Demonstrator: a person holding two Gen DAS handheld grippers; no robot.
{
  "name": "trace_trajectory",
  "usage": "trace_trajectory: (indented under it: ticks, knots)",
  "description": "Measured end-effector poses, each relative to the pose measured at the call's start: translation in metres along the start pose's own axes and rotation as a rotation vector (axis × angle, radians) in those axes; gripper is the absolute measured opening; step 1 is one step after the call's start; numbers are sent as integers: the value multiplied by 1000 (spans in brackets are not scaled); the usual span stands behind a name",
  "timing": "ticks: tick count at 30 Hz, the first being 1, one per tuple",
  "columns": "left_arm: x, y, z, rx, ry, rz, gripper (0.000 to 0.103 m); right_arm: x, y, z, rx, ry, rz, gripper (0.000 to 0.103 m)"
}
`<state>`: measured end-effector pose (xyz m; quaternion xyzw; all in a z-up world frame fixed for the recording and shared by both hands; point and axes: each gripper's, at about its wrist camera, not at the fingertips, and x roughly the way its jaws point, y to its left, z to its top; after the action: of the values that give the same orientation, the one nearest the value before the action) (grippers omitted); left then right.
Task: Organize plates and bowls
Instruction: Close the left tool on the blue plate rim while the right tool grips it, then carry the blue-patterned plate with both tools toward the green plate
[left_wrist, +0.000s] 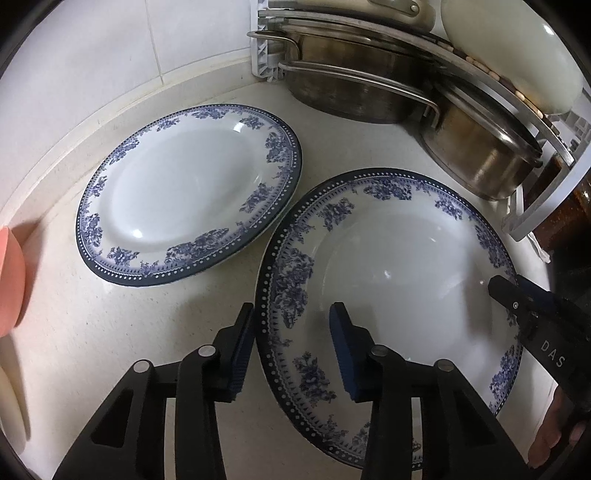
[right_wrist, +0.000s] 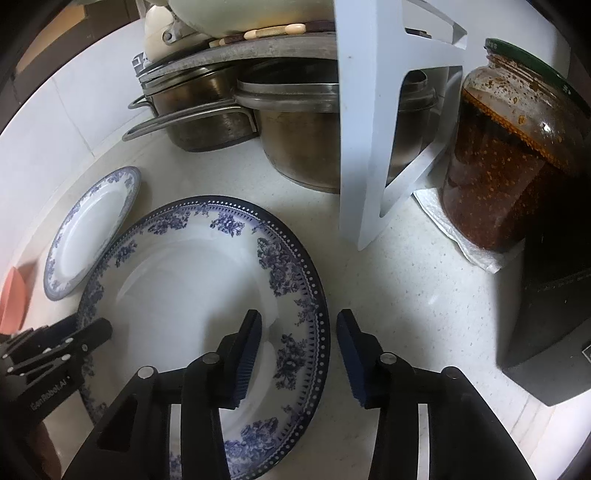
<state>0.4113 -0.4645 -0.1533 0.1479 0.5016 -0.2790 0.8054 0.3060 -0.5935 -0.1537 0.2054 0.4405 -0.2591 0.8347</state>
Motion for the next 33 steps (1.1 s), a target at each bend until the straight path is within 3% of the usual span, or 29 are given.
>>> trace_trajectory:
  ticks: [14, 33]
  knots:
    - [-8, 4, 0, -31, -2, 4, 36, -5, 4, 1, -21, 7, -19, 34]
    - [-86, 47, -43, -122, -92, 56, 36, -68, 41, -20, -89, -47, 15, 34]
